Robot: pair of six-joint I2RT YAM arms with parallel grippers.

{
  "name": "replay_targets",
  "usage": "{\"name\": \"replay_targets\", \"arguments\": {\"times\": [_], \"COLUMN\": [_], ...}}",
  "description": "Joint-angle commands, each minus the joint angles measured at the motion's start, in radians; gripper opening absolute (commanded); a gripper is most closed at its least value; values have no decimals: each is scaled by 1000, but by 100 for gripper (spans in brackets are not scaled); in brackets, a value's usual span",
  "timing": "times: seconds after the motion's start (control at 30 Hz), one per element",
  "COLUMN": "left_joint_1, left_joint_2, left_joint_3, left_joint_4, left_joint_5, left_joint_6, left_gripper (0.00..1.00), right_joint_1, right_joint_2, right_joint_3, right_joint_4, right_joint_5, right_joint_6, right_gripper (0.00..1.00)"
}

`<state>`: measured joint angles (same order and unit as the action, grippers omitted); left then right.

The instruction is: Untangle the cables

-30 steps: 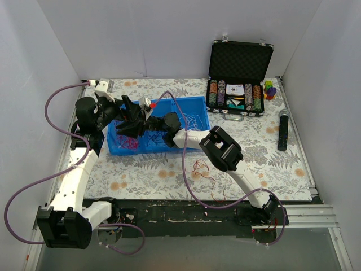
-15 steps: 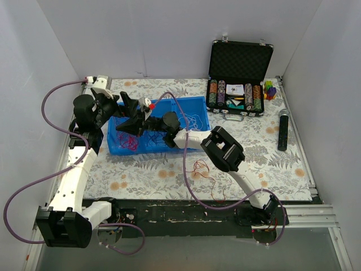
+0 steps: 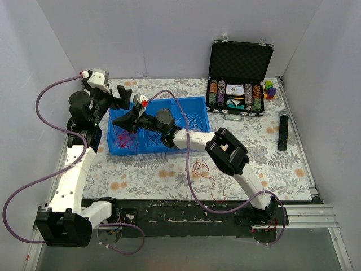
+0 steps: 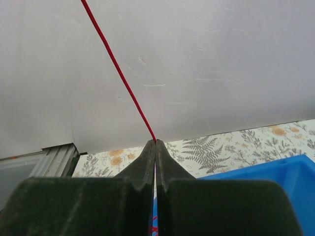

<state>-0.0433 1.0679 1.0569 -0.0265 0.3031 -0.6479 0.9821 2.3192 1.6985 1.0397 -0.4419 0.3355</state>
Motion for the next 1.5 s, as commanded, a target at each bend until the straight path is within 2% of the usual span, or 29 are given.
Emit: {"name": "replay_targets", "arguments": {"times": [0.0, 0.3, 0.53, 0.7, 0.87, 1.0, 1.17, 1.37, 1.47], "left_joint_1": [-10, -10, -10, -10, -10, -12, -13, -13, -13], "left_joint_2": [-63, -102, -152, -145, -60, 12, 17, -13, -52], "left_joint_3": [97, -89, -268, -408, -521, -509, -388, -266, -201], "left_joint_4": [218, 513, 749, 1023, 1383, 1577, 1539, 1456, 1290], "left_joint_5": [-61, -122, -39, 63, 53, 16, -106, -398, -492], "left_joint_6": [36, 79, 122, 258, 410, 449, 352, 79, -57], "left_gripper": [98, 98, 98, 98, 98, 98, 98, 98, 98], "right_joint_1": [4, 18, 18, 18, 20, 23, 24, 24, 27], "right_joint_2": [36, -10, -49, -76, -116, -123, -124, -118, -119], "right_joint_3": [-72, -178, -244, -290, -376, -419, -439, -442, -453], "right_joint_4": [-271, -251, -208, -175, -127, -112, -104, -122, -125], "right_joint_5": [84, 132, 137, 144, 147, 141, 146, 167, 181], "right_joint_6": [-32, -10, -15, -12, 7, 23, 33, 33, 33], "right_gripper": [1, 1, 1, 1, 1, 1, 1, 1, 1]}}
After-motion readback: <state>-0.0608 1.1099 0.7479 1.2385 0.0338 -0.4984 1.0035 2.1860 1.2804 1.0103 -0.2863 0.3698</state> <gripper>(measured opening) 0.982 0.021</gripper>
